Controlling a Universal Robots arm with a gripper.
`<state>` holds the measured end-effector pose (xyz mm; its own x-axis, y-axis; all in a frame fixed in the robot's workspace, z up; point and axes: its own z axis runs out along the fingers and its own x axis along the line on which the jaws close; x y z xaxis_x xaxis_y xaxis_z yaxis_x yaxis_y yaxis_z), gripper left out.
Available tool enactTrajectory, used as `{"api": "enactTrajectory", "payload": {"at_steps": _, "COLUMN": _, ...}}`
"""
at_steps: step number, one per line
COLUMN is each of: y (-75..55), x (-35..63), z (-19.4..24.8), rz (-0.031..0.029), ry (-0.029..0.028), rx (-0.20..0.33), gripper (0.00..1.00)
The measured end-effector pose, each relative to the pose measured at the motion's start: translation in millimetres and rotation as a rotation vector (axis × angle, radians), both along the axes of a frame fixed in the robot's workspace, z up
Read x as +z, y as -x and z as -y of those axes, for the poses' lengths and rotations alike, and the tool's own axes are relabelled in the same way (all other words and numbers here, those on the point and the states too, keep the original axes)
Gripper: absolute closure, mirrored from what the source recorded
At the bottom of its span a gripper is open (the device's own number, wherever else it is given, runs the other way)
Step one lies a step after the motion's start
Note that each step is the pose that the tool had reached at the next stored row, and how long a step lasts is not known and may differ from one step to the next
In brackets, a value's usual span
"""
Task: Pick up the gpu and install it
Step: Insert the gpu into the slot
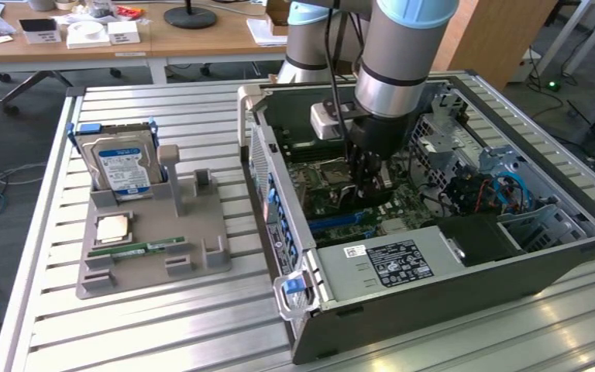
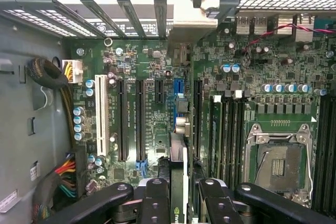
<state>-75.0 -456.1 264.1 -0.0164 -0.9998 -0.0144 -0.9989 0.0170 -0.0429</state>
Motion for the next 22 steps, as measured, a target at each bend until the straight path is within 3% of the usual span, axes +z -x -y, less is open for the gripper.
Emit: {"api": "enactTrajectory", "payload": {"at_steps": 22, "y": 7.5, "x": -0.5, "z": 2.0, "rz": -0.0001, "ry": 0.0002, "rx": 0.0, "gripper": 0.74}}
